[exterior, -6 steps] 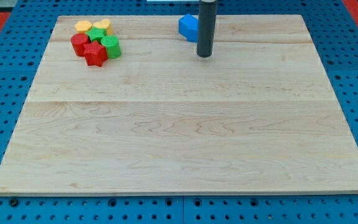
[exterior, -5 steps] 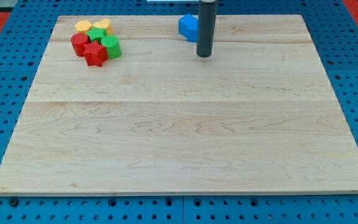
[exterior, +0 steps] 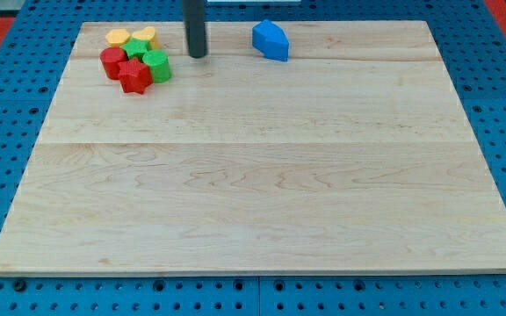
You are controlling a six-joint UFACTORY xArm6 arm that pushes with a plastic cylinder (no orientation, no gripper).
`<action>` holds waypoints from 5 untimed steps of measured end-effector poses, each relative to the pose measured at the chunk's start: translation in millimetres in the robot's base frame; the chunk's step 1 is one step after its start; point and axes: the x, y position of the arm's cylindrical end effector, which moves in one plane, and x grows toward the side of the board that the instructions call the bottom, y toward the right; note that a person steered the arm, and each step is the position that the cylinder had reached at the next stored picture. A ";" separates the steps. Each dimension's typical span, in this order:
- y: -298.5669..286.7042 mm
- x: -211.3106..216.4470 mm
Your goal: Separate yellow heart and yellow hexagon
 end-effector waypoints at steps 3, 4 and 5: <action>-97.0 -24.6; -98.7 5.8; -89.5 15.7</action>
